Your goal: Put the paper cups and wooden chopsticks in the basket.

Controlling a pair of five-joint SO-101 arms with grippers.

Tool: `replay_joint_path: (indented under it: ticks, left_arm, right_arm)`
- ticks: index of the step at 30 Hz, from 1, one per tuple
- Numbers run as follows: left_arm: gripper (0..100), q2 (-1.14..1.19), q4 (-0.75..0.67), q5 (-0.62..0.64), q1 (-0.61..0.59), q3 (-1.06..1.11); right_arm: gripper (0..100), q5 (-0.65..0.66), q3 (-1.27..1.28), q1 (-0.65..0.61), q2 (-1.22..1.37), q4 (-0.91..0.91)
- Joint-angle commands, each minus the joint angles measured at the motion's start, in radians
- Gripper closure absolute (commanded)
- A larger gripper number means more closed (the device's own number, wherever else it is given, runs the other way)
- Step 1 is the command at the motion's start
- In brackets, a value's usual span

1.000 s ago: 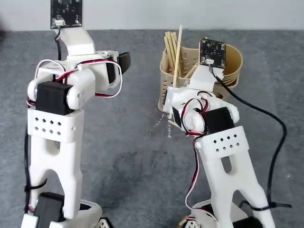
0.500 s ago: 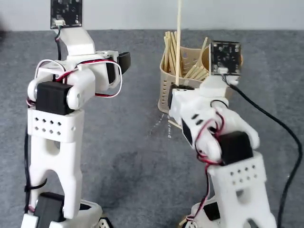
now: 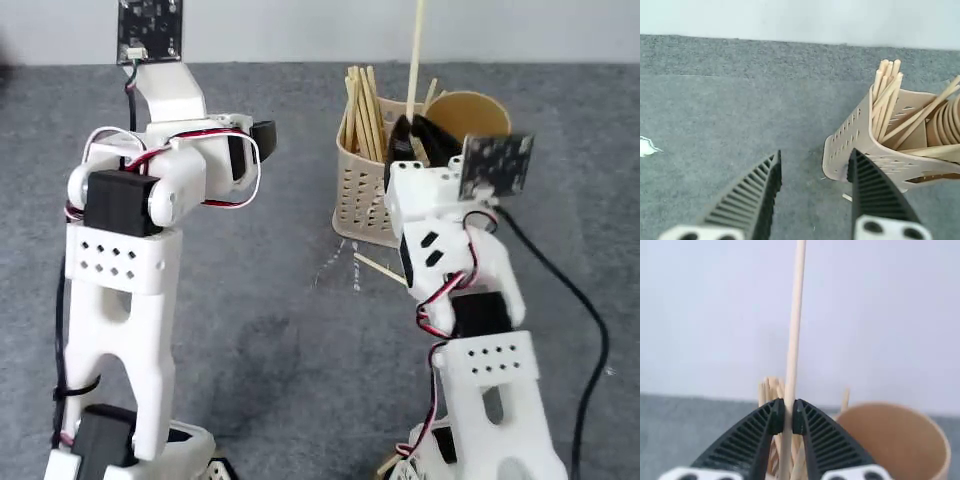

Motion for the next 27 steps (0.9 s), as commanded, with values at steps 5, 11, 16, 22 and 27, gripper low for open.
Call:
replay_joint_path:
  ticks: [5,11,16,22,27]
  left_arm:
    - [79,-0.038,-0.018,-0.005,-0.002,-0.005]
    - [79,-0.038,-0.018,-0.005,-0.005,0.002]
    - [79,-0.035,-0.023,-0.005,-0.005,0.025]
    - [79,-0.038,-0.044,-0.005,-0.006,0.038]
    - [79,-0.038,-0.044,-0.005,-0.006,0.038]
  right_arm:
    - [99.1,0.06,0.104,-0.031,0.087,-0.361]
    - [99.1,0.06,0.104,-0.036,0.274,-0.553]
    - [99.1,0.06,0.107,-0.042,0.392,-0.665]
    - [99.0,0.075,0.164,-0.068,0.42,-0.762]
    - [98.7,0.135,0.216,-0.09,0.42,-0.763]
